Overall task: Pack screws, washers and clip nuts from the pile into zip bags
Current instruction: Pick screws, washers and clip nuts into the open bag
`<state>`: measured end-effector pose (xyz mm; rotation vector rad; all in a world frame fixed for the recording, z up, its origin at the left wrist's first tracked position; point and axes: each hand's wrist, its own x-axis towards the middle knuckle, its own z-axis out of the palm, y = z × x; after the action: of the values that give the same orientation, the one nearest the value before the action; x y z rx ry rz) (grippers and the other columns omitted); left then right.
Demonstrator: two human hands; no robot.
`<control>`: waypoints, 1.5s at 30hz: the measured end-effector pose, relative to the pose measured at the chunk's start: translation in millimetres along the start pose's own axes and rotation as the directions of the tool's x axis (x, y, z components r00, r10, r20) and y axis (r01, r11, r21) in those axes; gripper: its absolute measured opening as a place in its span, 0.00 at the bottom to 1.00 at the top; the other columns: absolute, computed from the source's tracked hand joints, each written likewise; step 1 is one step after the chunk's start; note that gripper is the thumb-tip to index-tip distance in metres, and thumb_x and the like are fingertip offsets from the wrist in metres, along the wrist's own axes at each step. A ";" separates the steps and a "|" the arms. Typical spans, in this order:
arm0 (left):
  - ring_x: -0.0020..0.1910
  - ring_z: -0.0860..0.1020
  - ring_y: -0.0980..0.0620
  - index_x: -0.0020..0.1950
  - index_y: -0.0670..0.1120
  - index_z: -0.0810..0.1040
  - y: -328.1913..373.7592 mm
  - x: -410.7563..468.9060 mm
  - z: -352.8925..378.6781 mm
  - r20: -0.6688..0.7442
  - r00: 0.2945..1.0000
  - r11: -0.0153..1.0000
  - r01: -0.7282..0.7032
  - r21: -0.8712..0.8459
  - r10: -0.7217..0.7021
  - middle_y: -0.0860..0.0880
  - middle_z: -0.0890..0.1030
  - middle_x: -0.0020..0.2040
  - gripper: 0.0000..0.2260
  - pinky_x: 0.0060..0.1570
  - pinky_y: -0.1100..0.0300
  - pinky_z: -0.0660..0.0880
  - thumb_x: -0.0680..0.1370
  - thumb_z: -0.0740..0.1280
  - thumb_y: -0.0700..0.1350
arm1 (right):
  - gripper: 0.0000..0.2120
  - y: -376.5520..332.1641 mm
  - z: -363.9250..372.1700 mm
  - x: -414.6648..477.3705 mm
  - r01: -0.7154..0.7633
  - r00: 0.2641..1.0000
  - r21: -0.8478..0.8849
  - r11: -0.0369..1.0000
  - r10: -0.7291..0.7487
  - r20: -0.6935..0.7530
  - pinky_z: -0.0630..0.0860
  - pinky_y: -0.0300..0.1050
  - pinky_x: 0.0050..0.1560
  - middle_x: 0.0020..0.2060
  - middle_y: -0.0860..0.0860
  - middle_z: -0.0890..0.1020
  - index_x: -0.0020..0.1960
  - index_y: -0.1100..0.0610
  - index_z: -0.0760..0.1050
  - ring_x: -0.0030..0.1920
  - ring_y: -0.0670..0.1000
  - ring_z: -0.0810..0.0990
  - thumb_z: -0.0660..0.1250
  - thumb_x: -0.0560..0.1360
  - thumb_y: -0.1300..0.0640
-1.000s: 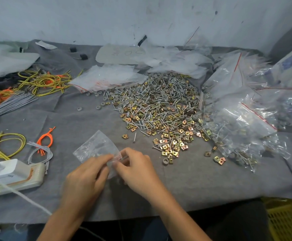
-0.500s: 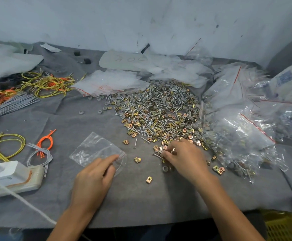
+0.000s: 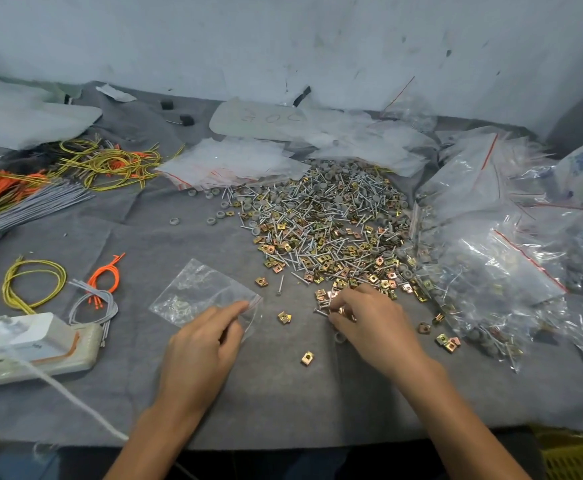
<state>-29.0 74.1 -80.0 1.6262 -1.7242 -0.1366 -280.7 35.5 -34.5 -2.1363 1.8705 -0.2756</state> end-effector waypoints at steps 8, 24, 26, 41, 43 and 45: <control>0.35 0.78 0.52 0.56 0.51 0.86 -2.1 -7.2 0.0 -0.003 1.000 1.000 0.018 -0.005 -0.018 0.54 0.78 0.37 0.17 0.35 0.57 0.76 0.76 0.59 0.50 | 0.03 2.4 5.2 -8.3 0.063 0.998 0.028 0.998 -0.063 -0.014 0.71 0.47 0.47 0.49 0.42 0.72 0.51 0.45 0.74 0.50 0.49 0.75 0.66 0.80 0.47; 0.47 0.82 0.52 0.62 0.52 0.82 -2.0 -8.0 -4.0 0.080 0.994 0.992 0.087 -0.095 -0.079 0.55 0.84 0.50 0.19 0.46 0.54 0.79 0.78 0.57 0.51 | 0.08 -22.7 3.7 -16.9 -0.031 0.999 0.921 0.388 0.027 0.022 0.75 0.36 0.38 0.36 0.49 0.82 0.51 0.60 0.81 0.36 0.46 0.78 0.68 0.77 0.70; 0.52 0.82 0.52 0.63 0.52 0.82 -0.7 -7.7 -5.3 0.095 0.993 0.992 0.085 -0.091 -0.076 0.55 0.84 0.55 0.20 0.50 0.54 0.79 0.77 0.56 0.52 | 0.08 -40.4 12.1 -18.6 -0.022 1.000 0.904 0.426 -0.008 0.028 0.75 0.36 0.40 0.36 0.47 0.83 0.50 0.59 0.82 0.37 0.44 0.78 0.70 0.76 0.70; 0.56 0.82 0.53 0.65 0.51 0.81 -1.8 -8.6 -6.1 0.099 0.993 0.989 0.071 -0.133 -0.058 0.54 0.83 0.60 0.19 0.54 0.57 0.77 0.78 0.58 0.50 | 0.06 -82.6 48.1 -7.1 0.252 0.959 0.418 0.873 -0.167 -0.230 0.77 0.48 0.43 0.43 0.42 0.84 0.51 0.46 0.73 0.40 0.45 0.80 0.70 0.77 0.49; 0.52 0.83 0.53 0.65 0.51 0.81 -1.3 -8.2 -5.1 0.091 0.994 0.988 0.074 -0.139 -0.061 0.55 0.84 0.58 0.18 0.51 0.58 0.77 0.78 0.59 0.49 | 0.04 -60.4 33.7 -2.5 0.221 0.961 0.401 0.889 -0.128 -0.247 0.76 0.48 0.45 0.41 0.42 0.82 0.48 0.46 0.76 0.40 0.44 0.78 0.70 0.77 0.52; 0.48 0.82 0.54 0.65 0.52 0.81 -0.6 -8.6 -4.8 0.087 0.994 0.986 0.084 -0.142 -0.072 0.55 0.84 0.56 0.17 0.48 0.58 0.77 0.78 0.61 0.47 | 0.01 -32.0 17.4 5.5 0.124 0.975 0.244 0.962 -0.073 -0.208 0.76 0.49 0.47 0.42 0.43 0.79 0.47 0.47 0.78 0.44 0.46 0.78 0.70 0.77 0.52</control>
<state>-26.5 83.6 -80.7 1.5993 -1.6701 -0.3628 -244.4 35.3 -40.3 -2.0893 1.7194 -0.7351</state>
